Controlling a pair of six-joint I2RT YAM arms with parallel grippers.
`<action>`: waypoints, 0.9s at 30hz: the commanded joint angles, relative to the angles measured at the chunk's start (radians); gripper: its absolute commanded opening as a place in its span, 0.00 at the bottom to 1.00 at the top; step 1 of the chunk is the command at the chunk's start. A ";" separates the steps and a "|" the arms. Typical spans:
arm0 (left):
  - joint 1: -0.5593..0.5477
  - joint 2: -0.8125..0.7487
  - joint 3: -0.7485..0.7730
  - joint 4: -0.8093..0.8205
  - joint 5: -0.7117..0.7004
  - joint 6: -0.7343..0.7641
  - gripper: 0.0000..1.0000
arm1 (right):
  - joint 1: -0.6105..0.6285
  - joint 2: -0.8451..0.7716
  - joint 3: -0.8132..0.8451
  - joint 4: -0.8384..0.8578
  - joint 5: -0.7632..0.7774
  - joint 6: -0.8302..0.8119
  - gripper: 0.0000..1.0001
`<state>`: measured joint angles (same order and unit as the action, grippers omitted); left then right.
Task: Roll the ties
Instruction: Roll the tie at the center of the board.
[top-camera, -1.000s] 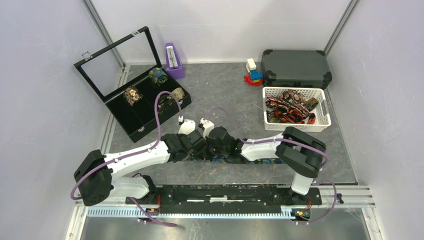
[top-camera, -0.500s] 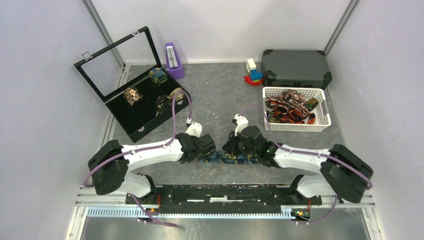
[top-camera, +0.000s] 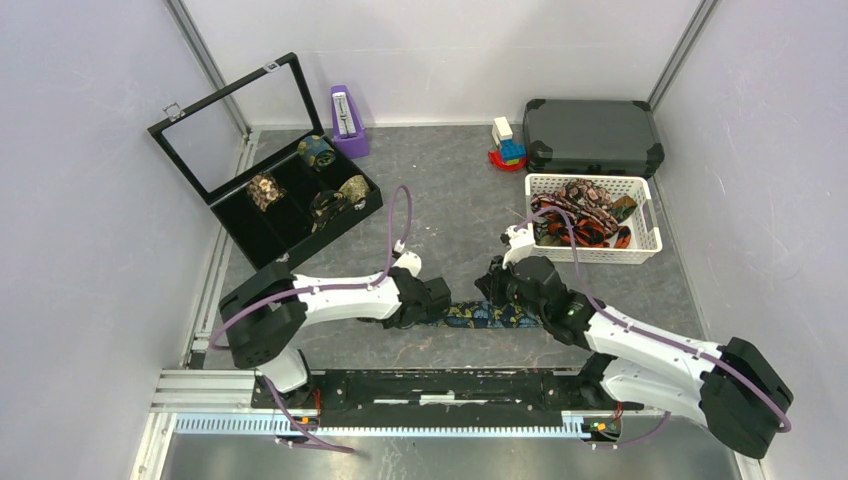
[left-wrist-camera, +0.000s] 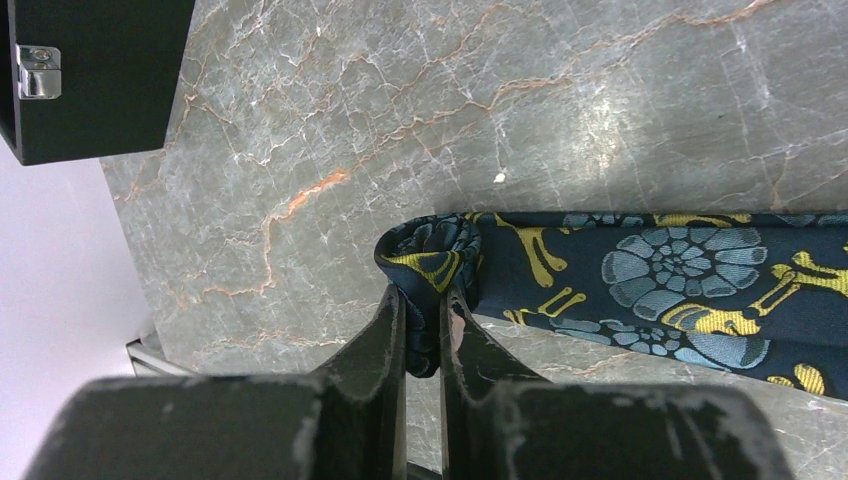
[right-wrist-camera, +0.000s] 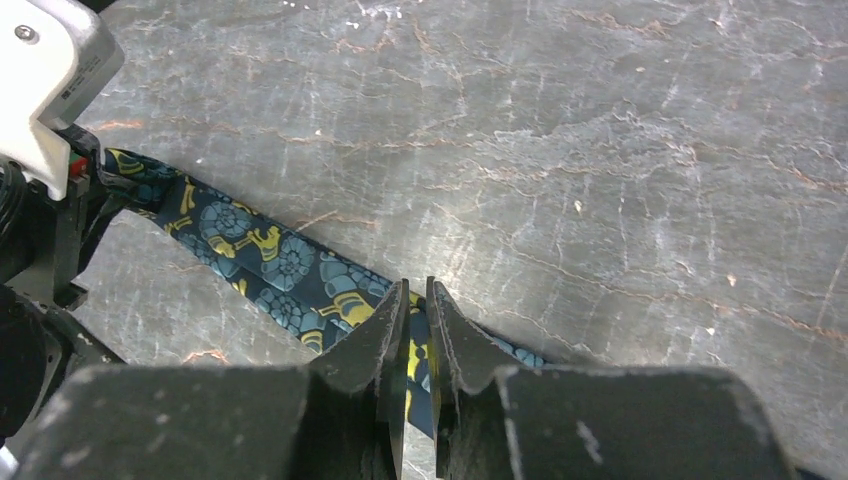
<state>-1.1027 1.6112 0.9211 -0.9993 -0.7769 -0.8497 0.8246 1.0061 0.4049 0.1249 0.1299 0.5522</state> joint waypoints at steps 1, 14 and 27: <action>-0.018 0.048 0.055 -0.016 -0.043 -0.076 0.02 | -0.005 -0.033 -0.018 -0.033 0.038 -0.014 0.17; -0.052 0.205 0.138 -0.029 -0.031 -0.092 0.02 | -0.011 -0.085 -0.043 -0.057 0.053 -0.018 0.17; -0.066 0.260 0.165 0.037 0.050 -0.002 0.09 | -0.013 -0.091 -0.047 -0.067 0.055 -0.017 0.18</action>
<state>-1.1610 1.8545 1.0576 -1.0435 -0.7822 -0.8684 0.8158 0.9333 0.3626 0.0498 0.1638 0.5476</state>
